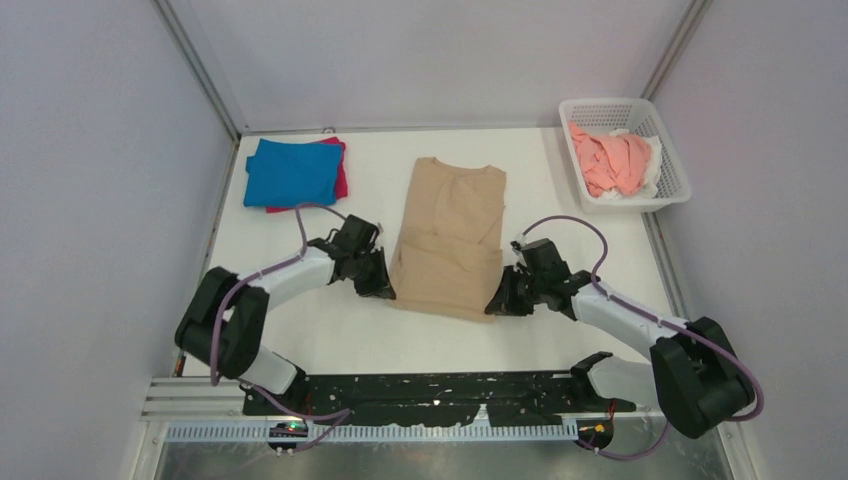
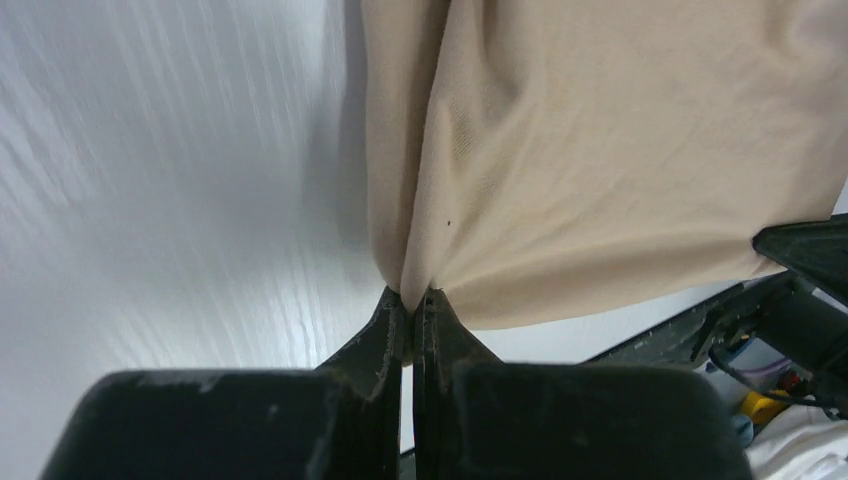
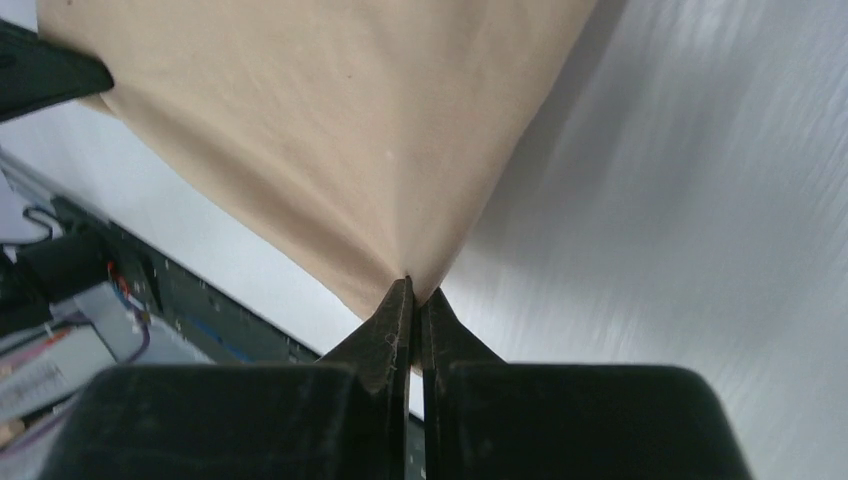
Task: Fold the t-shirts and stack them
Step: Grab one side of the 2/3 rectangular tshirt with both arms, then fold the long partially folded tshirt into a neat square
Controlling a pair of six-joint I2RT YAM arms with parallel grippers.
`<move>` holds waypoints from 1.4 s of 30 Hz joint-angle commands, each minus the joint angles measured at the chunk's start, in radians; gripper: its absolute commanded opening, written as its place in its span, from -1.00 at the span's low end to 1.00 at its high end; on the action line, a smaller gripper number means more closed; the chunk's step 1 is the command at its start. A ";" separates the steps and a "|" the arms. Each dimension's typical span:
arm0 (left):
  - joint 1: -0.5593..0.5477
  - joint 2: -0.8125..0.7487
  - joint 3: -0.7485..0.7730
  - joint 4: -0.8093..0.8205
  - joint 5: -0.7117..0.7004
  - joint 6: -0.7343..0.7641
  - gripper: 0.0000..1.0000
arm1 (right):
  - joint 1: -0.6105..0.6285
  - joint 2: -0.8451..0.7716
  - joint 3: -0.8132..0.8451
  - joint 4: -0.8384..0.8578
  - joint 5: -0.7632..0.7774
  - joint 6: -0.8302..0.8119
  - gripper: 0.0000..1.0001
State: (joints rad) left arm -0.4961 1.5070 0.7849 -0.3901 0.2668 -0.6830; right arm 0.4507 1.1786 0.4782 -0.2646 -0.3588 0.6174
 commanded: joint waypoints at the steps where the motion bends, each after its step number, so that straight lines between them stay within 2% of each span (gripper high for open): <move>1: -0.024 -0.215 -0.092 -0.085 -0.053 -0.016 -1.00 | 0.002 -0.145 0.102 -0.393 -0.167 -0.215 -0.88; 5: -0.073 -0.413 -0.114 -0.195 -0.098 -0.024 -1.00 | 0.003 -0.232 0.199 -0.668 -0.229 -0.341 -0.88; 7: -0.105 -0.535 -0.123 -0.234 -0.167 -0.030 -1.00 | 0.003 -0.263 0.230 -0.739 -0.269 -0.381 -0.88; 9: -0.118 -0.668 -0.135 -0.246 -0.170 -0.025 -1.00 | 0.004 -0.282 0.257 -0.787 -0.313 -0.413 -0.88; 12: -0.121 -0.794 -0.134 -0.275 -0.174 -0.019 -1.00 | 0.005 -0.320 0.274 -0.781 -0.446 -0.418 -0.88; 16: -0.121 -0.853 -0.122 -0.303 -0.185 -0.020 -1.00 | 0.005 -0.377 0.288 -0.716 -0.509 -0.359 -0.88; 20: -0.121 -0.824 -0.073 -0.304 -0.239 -0.028 -1.00 | 0.004 -0.361 0.279 -0.668 -0.543 -0.314 -0.88; 24: -0.118 -0.747 -0.003 -0.320 -0.452 -0.067 -1.00 | -0.020 -0.304 0.286 -0.610 -0.495 -0.303 -0.88; 25: -0.112 -0.718 0.018 -0.318 -0.462 -0.068 -1.00 | -0.045 -0.282 0.290 -0.599 -0.498 -0.300 -0.88; 31: -0.083 -0.520 0.141 -0.257 -0.418 -0.029 -1.00 | -0.137 -0.174 0.317 -0.476 -0.502 -0.275 -0.88; 37: 0.010 -0.353 0.256 -0.172 -0.311 -0.025 -1.00 | -0.230 -0.075 0.350 -0.363 -0.499 -0.268 -0.88; 42: 0.030 -0.157 0.426 -0.169 -0.273 0.010 -1.00 | -0.314 0.052 0.390 -0.318 -0.544 -0.286 -0.88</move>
State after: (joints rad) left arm -0.5011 1.2659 1.0885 -0.6041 0.0479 -0.7284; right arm 0.1902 1.1576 0.8181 -0.6094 -0.8619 0.3508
